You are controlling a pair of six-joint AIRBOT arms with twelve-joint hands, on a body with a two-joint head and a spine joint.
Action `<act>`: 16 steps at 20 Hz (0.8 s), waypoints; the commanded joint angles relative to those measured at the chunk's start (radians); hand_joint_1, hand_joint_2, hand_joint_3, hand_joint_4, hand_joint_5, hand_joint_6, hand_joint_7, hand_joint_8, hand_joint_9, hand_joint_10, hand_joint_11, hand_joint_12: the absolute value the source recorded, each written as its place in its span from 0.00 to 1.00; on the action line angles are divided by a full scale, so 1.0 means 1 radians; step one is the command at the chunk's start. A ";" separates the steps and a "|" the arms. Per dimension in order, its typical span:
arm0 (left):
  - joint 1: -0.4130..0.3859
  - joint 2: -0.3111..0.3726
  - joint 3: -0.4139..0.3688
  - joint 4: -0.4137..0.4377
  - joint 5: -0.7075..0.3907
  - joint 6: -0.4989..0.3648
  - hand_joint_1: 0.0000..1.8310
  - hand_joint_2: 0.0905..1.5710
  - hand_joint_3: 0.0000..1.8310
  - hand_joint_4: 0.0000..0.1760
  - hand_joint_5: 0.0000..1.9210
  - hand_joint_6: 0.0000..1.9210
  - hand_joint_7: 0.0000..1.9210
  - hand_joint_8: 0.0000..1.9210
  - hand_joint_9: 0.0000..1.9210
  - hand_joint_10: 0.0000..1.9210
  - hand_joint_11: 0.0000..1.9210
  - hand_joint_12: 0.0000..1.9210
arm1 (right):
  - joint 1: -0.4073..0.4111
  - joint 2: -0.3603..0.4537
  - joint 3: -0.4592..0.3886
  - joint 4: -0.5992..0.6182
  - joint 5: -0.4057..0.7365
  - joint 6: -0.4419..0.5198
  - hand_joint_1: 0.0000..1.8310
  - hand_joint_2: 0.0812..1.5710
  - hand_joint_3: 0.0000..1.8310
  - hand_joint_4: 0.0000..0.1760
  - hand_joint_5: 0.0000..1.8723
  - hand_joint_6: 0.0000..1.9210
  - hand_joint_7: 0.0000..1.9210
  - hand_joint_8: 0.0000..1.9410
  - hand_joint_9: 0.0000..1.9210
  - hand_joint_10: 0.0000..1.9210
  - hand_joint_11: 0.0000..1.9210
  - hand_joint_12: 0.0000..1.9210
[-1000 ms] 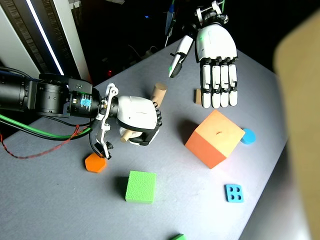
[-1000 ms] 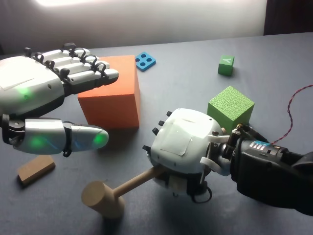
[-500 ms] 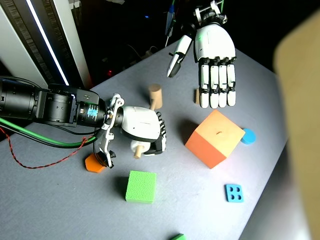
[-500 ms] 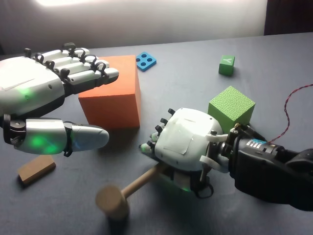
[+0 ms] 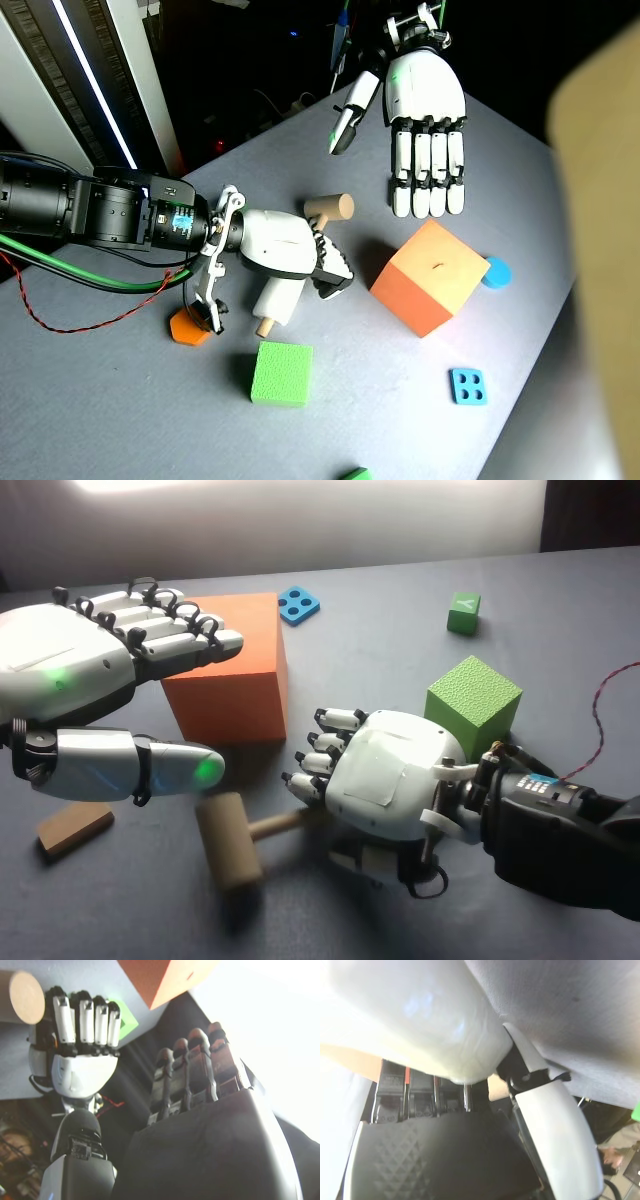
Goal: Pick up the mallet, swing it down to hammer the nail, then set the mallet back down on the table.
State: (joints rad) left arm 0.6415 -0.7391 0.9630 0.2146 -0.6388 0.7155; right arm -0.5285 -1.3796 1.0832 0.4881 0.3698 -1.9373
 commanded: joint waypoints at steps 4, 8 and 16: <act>-0.018 0.009 -0.001 -0.018 -0.108 -0.007 0.00 0.73 0.00 0.00 0.08 0.00 0.08 0.01 0.07 0.01 0.04 0.03 | 0.015 0.033 -0.027 -0.020 0.096 0.003 0.22 0.84 0.00 0.00 0.22 0.29 0.28 0.25 0.23 0.32 0.06 0.62; -0.029 0.009 -0.003 -0.018 -0.103 -0.007 0.00 0.73 0.00 0.00 0.07 0.00 0.07 0.00 0.06 0.00 0.03 0.03 | 0.052 0.090 -0.072 -0.020 0.105 0.020 0.20 0.80 0.00 0.00 0.28 0.11 0.33 0.06 0.25 0.20 0.03 0.61; -0.035 0.009 -0.011 -0.018 -0.101 -0.011 0.00 0.73 0.00 0.00 0.10 0.00 0.09 0.00 0.09 0.00 0.05 0.04 | 0.160 0.291 -0.237 0.176 0.065 0.008 0.19 0.75 0.00 0.00 0.27 0.00 0.29 0.00 0.25 0.04 0.01 0.55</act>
State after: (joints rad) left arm 0.6250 -0.7391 0.9562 0.2173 -0.6262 0.7082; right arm -0.3771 -1.0882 0.8448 0.6960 0.3553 -1.9247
